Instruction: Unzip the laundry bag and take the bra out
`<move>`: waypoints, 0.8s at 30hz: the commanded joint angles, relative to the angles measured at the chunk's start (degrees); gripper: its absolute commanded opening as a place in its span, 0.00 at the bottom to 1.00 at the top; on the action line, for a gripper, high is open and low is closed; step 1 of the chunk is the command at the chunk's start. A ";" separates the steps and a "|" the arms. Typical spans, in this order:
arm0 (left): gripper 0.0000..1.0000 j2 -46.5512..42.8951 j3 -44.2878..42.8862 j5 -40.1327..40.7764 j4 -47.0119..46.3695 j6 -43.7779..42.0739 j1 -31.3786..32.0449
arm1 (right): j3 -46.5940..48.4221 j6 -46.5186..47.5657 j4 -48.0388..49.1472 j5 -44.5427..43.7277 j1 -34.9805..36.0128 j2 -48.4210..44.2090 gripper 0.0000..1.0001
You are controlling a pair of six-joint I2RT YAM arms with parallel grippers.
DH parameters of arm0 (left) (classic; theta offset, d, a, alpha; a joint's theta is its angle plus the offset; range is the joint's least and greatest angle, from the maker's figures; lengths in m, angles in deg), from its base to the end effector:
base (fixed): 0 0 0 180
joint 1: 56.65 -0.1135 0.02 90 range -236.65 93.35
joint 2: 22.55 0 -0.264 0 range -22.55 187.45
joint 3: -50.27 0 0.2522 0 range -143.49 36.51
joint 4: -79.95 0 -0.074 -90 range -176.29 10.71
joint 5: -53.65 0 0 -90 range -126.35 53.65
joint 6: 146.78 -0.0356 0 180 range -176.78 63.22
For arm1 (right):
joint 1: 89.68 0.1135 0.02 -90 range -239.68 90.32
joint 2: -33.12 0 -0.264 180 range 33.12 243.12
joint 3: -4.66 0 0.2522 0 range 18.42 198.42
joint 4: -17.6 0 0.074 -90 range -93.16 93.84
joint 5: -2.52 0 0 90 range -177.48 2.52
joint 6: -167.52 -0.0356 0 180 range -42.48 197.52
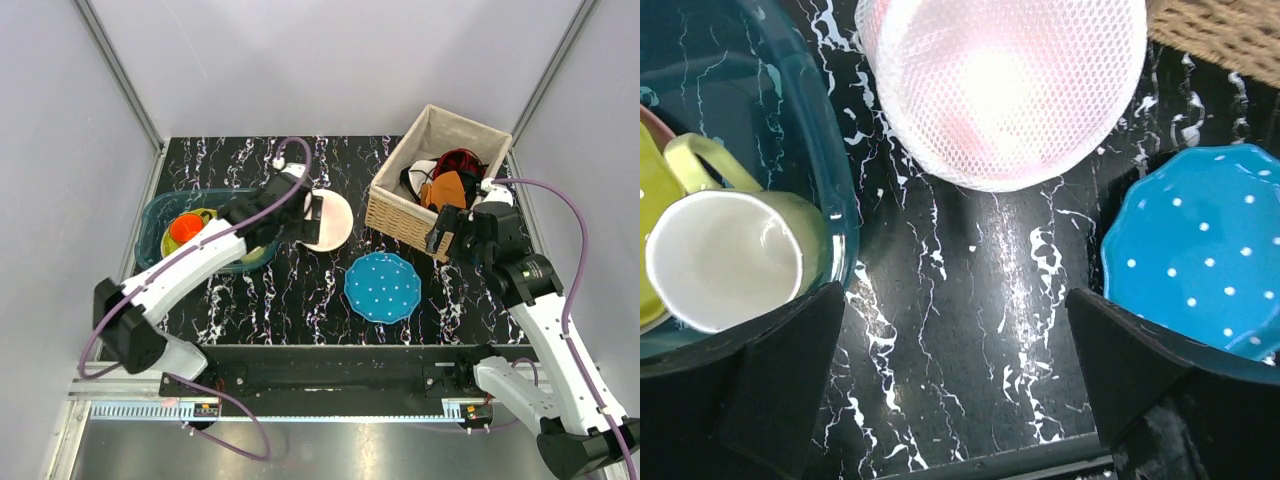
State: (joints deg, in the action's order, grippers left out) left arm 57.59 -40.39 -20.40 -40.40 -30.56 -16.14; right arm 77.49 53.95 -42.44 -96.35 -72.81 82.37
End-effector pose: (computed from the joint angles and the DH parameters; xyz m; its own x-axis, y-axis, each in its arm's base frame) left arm 0.2296 -0.1833 0.3378 -0.7313 0.0661 -0.6788 0.1836 0.9776 -0.1027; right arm 0.1610 0.0431 0.3495 -0.5884 0.2344 -0.7738 0.0734 0.9686 0.2376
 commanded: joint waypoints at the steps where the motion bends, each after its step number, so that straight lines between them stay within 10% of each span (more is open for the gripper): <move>1: 0.99 7.39 -5.96 9.27 -1.42 -0.55 1.41 | 0.52 2.21 1.63 0.42 0.10 -0.39 1.00; 13: 0.99 35.14 -39.87 5.25 4.55 -4.52 -7.27 | 1.22 2.22 4.79 6.40 0.10 3.39 1.00; 24: 0.90 38.27 -33.33 -27.53 -1.23 -12.33 -12.48 | -0.18 0.02 5.33 7.37 0.10 3.22 1.00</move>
State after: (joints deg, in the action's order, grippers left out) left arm 99.49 -78.01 -31.77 -38.89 -39.02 -29.63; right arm 77.51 54.63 -39.08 -89.44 -72.81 86.92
